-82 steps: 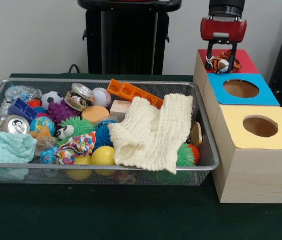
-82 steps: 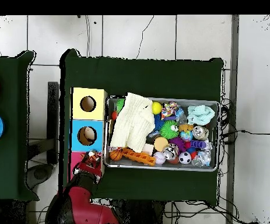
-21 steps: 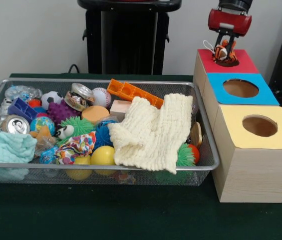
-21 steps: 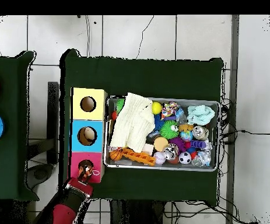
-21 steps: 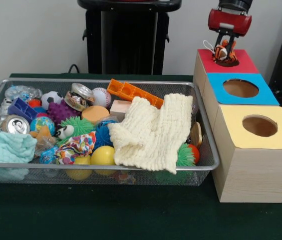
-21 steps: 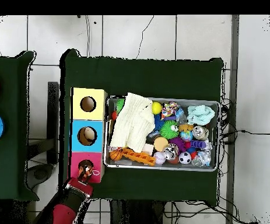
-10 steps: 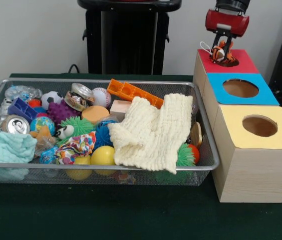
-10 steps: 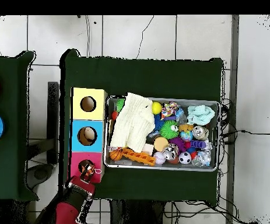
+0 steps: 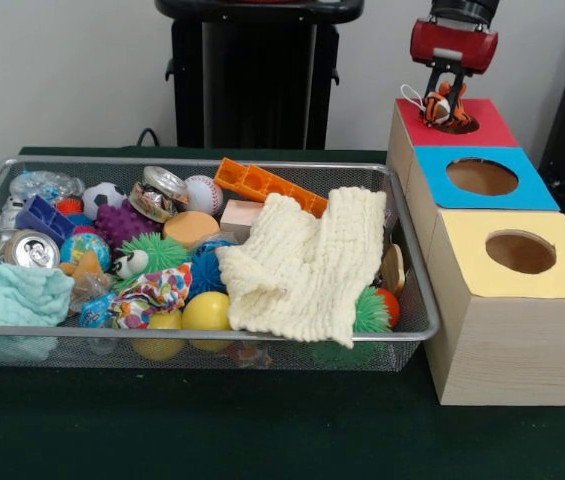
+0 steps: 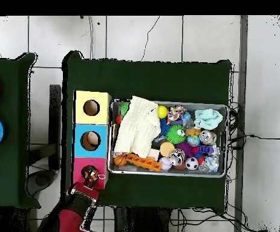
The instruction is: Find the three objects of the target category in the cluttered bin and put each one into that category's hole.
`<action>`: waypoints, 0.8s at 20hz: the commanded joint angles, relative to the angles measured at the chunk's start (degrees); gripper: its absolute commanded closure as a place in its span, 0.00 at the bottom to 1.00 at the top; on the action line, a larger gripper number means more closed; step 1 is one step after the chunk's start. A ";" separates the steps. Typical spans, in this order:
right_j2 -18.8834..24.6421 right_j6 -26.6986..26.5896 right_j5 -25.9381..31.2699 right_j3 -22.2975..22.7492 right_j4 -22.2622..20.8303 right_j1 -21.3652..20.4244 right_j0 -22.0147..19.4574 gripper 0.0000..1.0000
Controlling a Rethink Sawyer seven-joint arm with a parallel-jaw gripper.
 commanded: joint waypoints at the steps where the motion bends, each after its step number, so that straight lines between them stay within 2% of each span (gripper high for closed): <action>1: 2.83 14.29 0.26 -4.20 5.34 8.91 -1.68 1.00; 4: 2.57 13.76 -0.21 -5.14 6.77 10.00 -1.33 1.00; 10: 3.75 15.76 -4.30 -7.39 5.91 13.94 -2.61 1.00; 14: 3.58 13.90 -4.50 -8.09 10.00 15.01 -1.06 1.00; 16: 3.94 14.26 -5.56 -8.92 9.79 16.26 -1.62 1.00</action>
